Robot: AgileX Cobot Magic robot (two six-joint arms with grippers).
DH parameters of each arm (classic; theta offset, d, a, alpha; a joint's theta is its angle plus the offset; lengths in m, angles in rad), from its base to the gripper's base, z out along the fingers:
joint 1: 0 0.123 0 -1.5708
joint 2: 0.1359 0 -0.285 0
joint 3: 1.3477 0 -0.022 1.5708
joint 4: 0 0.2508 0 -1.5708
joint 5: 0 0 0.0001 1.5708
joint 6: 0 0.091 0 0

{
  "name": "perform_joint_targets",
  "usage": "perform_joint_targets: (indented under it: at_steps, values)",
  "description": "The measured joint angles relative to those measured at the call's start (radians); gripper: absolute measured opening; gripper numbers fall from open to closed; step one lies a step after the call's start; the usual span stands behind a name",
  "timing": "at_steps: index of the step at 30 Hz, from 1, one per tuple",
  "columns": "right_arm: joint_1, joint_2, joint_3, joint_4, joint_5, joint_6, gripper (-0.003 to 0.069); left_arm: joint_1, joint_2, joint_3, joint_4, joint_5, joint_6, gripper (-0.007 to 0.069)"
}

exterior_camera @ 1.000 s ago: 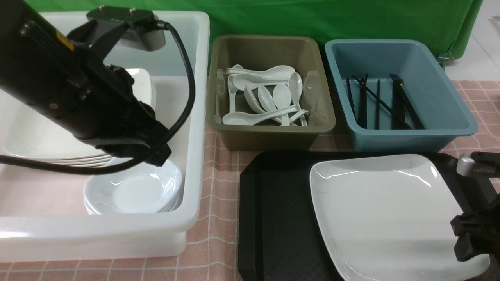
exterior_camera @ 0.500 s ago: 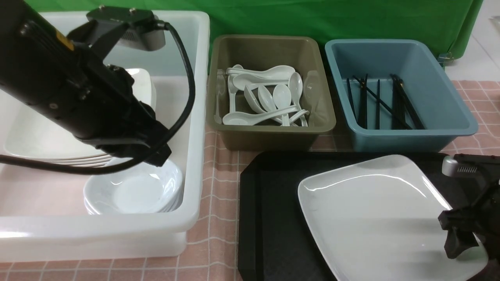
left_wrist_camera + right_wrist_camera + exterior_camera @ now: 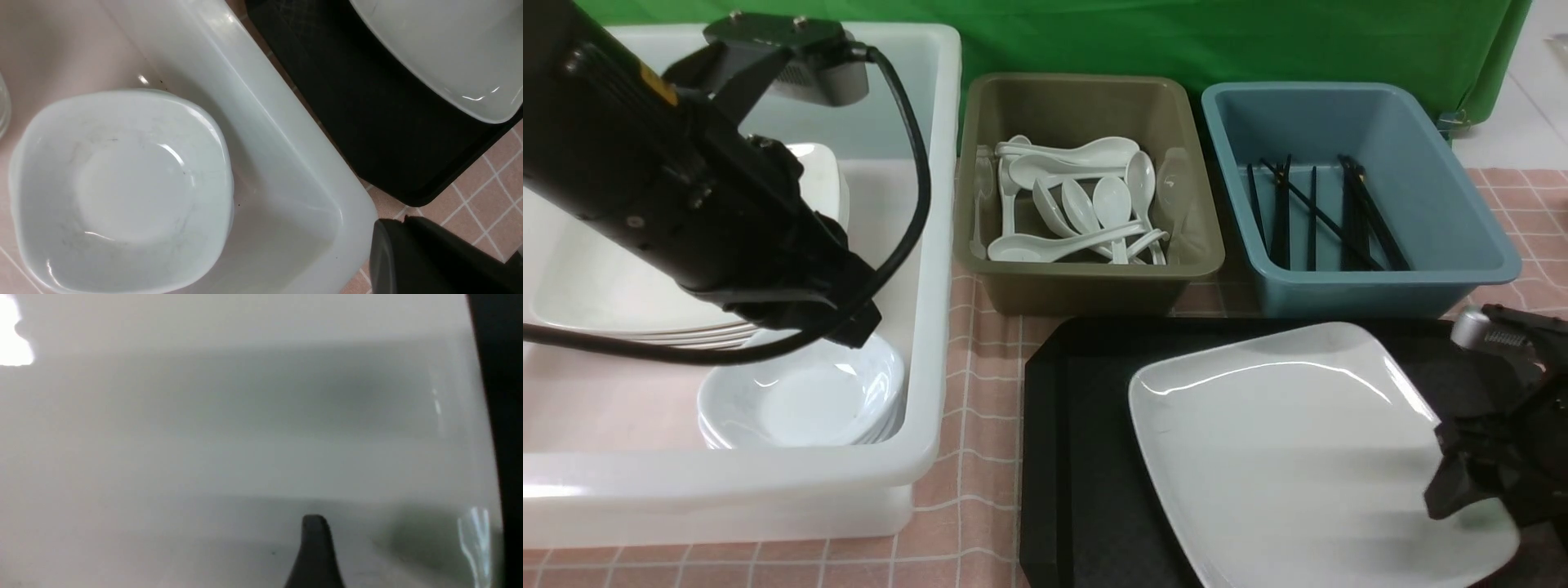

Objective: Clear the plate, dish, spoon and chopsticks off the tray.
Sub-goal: Use the right arm to grab a plate from the dinner plate

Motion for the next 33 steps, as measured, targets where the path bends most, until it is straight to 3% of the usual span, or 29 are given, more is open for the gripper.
perform_joint_targets:
  at_steps: [11, 16, 22, 33]
  values:
    - [-0.007, 0.052, -0.012, 0.063, 0.055, -0.060, 0.0528, 0.000, 0.000, 0.000, 0.000, 0.000, 0.000, 0.0000]
    - [-0.009, 0.058, -0.012, 0.069, 0.041, -0.071, 0.0422, 0.000, 0.000, 0.000, 0.000, 0.000, 0.000, 0.0000]
    - [-0.009, 0.059, -0.012, 0.071, 0.029, -0.076, 0.0388, 0.000, 0.000, 0.000, 0.000, 0.000, 0.000, 0.0000]
    - [-0.010, 0.103, -0.024, 0.118, 0.047, -0.082, 0.0249, 0.000, 0.000, 0.000, -0.002, 0.000, 0.000, 0.0000]
